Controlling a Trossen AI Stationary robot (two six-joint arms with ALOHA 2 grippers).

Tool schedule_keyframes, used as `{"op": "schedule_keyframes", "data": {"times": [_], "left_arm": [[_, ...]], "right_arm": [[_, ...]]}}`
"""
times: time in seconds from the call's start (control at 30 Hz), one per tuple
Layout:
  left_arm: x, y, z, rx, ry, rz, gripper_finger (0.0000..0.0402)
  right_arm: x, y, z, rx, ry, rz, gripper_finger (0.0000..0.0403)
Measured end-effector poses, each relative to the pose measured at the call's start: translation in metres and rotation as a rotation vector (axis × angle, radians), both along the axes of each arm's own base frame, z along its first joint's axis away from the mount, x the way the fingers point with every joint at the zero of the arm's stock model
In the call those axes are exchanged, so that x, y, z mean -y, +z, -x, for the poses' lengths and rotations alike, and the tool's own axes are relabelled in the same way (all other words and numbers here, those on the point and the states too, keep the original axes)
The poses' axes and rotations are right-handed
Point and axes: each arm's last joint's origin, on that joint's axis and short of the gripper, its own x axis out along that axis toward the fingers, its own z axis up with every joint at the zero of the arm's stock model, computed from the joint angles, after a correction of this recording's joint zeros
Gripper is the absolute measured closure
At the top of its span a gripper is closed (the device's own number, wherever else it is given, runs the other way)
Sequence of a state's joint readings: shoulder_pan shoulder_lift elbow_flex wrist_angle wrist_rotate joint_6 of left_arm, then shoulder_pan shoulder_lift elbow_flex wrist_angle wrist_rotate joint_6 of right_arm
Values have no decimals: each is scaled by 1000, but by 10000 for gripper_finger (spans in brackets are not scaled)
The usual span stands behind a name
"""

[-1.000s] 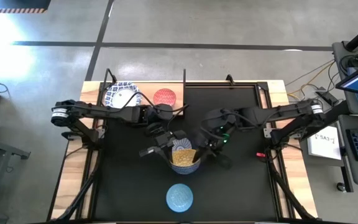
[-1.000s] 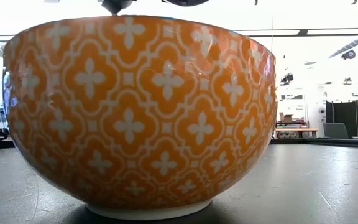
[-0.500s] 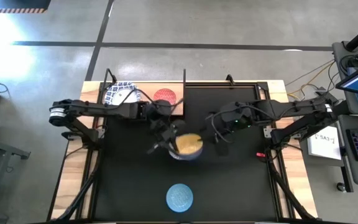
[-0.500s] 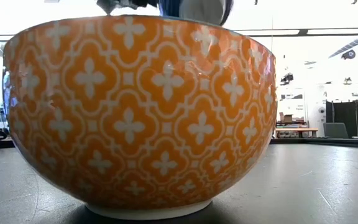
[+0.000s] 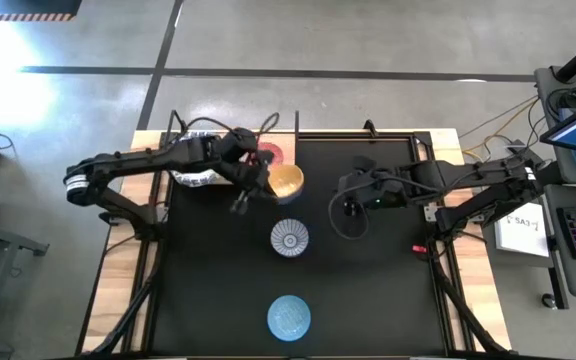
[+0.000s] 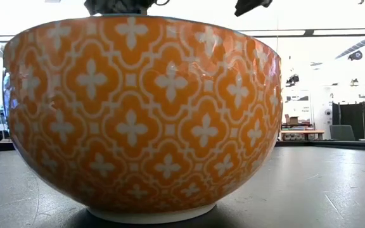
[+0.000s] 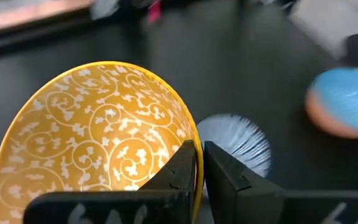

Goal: Place and stack bowls onto a shelf
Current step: Stack the yellow patterned bowl on top of the red patterned bowl on the shelf

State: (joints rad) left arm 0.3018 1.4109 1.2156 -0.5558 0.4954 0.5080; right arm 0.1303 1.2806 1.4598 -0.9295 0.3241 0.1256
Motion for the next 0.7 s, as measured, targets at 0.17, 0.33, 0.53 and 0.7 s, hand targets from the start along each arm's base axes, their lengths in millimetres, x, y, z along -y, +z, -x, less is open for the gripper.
{"op": "schedule_keyframes", "data": {"times": [0.17,0.33,0.53,0.7], "left_arm": [[-25,-6,8,-93,226,-147,393],[-50,-22,5,-175,393,-195,393],[-68,-42,-1,-262,484,-199,393],[-68,-44,-1,-273,484,-197,393]], "right_arm": [[0,-5,-2,-21,-42,-33,264],[0,-8,-4,-39,-44,-32,262],[-1,-14,-9,-71,-43,-27,262],[-2,-20,-14,-95,-42,-25,265]]}}
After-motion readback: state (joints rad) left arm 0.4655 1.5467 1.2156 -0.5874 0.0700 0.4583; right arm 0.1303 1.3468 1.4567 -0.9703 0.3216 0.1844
